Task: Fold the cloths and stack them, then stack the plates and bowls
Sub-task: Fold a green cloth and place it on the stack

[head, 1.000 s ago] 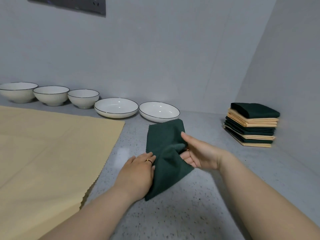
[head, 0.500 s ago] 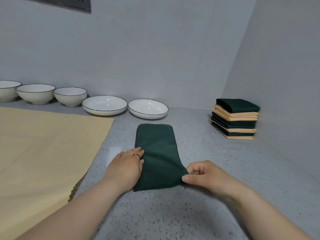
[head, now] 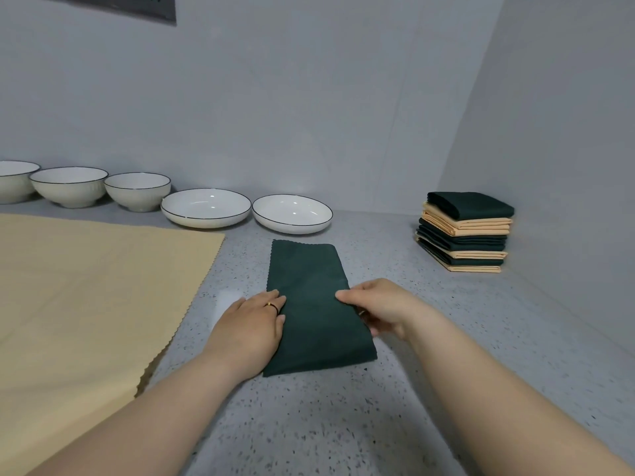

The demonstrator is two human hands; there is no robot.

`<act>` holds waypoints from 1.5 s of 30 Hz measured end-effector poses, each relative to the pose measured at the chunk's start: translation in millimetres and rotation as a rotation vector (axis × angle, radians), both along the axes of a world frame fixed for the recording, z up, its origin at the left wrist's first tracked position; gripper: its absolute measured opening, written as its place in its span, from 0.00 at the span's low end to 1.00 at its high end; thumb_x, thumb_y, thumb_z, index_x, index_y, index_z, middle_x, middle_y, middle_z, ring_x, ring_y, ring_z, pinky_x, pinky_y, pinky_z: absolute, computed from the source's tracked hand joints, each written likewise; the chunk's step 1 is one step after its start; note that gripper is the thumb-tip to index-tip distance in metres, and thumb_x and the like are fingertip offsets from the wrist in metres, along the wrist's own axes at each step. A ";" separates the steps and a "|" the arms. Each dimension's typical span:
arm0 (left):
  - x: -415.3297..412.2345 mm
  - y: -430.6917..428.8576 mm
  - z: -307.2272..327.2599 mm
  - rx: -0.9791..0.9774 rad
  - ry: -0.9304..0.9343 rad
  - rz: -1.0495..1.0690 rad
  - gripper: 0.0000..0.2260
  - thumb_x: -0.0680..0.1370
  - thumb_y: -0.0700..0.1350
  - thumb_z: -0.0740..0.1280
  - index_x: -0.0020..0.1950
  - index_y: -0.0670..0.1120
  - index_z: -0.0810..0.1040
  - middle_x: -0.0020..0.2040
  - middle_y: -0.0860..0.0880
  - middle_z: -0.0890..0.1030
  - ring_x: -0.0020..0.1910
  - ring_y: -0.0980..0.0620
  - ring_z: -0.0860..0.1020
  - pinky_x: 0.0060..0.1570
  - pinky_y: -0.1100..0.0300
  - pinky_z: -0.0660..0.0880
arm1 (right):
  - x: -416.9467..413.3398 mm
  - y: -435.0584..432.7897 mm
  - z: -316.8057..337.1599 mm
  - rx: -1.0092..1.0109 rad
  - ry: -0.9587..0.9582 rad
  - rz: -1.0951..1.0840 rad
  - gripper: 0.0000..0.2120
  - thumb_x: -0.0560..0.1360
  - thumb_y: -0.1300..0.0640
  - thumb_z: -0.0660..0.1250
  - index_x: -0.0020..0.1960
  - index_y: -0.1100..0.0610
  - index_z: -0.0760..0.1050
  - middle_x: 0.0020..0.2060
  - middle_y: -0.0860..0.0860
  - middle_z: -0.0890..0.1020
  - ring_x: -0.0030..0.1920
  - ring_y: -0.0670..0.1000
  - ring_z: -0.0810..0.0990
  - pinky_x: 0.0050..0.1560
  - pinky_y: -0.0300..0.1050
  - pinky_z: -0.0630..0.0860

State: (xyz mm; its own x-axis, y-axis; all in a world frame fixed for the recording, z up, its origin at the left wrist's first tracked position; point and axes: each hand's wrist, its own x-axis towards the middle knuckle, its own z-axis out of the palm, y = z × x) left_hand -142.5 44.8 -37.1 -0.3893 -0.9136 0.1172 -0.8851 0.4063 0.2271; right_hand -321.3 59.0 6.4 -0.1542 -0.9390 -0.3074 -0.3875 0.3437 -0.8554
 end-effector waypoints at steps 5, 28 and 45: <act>2.3 -0.1 -0.1 -0.003 0.046 -0.032 0.21 0.82 0.52 0.46 0.76 0.51 0.54 0.77 0.54 0.51 0.75 0.56 0.52 0.72 0.63 0.46 | 2.0 -8.9 -21.9 -0.168 0.102 -0.164 0.15 0.74 0.64 0.62 0.60 0.59 0.69 0.45 0.53 0.77 0.45 0.53 0.77 0.44 0.42 0.73; -14.8 31.3 0.4 0.090 -0.173 -0.296 0.25 0.82 0.54 0.45 0.76 0.49 0.41 0.77 0.54 0.42 0.75 0.59 0.40 0.71 0.62 0.35 | 9.5 -6.9 -22.1 -0.271 0.302 -0.121 0.23 0.77 0.61 0.60 0.71 0.57 0.60 0.57 0.52 0.75 0.60 0.52 0.73 0.57 0.42 0.70; -16.8 22.5 -2.9 0.126 -0.267 -0.376 0.42 0.64 0.67 0.23 0.75 0.51 0.37 0.74 0.58 0.35 0.67 0.64 0.31 0.63 0.64 0.28 | 8.5 -97.8 -38.1 -0.058 0.982 0.255 0.24 0.82 0.52 0.42 0.76 0.58 0.45 0.76 0.52 0.46 0.76 0.51 0.44 0.74 0.50 0.41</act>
